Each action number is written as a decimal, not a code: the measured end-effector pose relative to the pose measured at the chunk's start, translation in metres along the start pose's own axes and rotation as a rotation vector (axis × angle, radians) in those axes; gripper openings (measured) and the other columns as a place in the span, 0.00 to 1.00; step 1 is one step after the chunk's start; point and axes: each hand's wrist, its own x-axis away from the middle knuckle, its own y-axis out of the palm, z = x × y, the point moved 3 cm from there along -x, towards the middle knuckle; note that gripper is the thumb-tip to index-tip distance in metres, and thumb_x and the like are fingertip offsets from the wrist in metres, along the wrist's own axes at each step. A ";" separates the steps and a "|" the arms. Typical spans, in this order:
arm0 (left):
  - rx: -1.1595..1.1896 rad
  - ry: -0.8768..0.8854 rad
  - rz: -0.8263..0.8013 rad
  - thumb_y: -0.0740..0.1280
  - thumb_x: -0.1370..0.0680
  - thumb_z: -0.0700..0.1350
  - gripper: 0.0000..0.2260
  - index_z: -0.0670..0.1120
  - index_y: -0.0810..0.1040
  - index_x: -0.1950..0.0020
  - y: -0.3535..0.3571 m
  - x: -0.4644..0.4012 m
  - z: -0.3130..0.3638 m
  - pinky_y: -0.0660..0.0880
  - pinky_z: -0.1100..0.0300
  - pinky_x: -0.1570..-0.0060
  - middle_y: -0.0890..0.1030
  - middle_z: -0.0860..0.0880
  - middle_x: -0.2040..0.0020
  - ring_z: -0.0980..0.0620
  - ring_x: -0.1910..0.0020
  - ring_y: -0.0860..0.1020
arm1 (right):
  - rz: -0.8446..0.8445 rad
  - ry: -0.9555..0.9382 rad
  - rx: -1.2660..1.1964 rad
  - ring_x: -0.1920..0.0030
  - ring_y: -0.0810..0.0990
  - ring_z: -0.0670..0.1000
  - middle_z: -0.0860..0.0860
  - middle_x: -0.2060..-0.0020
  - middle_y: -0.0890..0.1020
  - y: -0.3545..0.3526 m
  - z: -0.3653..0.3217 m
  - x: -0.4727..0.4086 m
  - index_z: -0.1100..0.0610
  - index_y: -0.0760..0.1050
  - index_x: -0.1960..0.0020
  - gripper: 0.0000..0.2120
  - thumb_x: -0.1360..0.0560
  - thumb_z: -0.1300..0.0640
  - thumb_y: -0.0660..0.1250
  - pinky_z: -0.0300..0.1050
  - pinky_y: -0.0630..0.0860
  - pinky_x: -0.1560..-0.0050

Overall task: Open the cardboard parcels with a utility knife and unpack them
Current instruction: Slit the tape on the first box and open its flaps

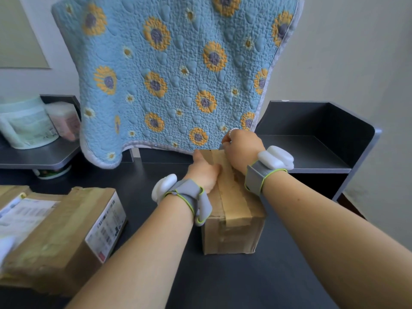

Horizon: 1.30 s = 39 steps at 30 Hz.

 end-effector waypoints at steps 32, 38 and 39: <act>0.077 -0.113 -0.021 0.58 0.21 0.47 0.33 0.49 0.40 0.24 0.005 0.008 0.006 0.69 0.43 0.37 0.64 0.37 0.30 0.37 0.36 0.69 | -0.070 0.093 -0.005 0.46 0.80 0.55 0.56 0.46 0.81 -0.001 0.002 0.034 0.60 0.78 0.43 0.12 0.24 0.64 0.60 0.43 0.75 0.47; 0.129 -0.123 0.088 0.56 0.21 0.41 0.29 0.49 0.46 0.24 -0.012 0.002 0.000 0.71 0.43 0.39 0.63 0.39 0.29 0.36 0.36 0.69 | -0.081 0.022 -0.152 0.53 0.81 0.60 0.59 0.53 0.83 0.004 -0.006 0.026 0.59 0.80 0.48 0.10 0.24 0.60 0.61 0.52 0.79 0.48; 0.128 -0.105 0.111 0.54 0.21 0.39 0.28 0.49 0.46 0.24 -0.015 0.002 -0.001 0.70 0.43 0.38 0.61 0.40 0.27 0.37 0.35 0.68 | -0.083 0.002 -0.158 0.52 0.81 0.60 0.59 0.53 0.83 0.006 -0.010 0.023 0.59 0.80 0.48 0.10 0.24 0.60 0.61 0.52 0.78 0.48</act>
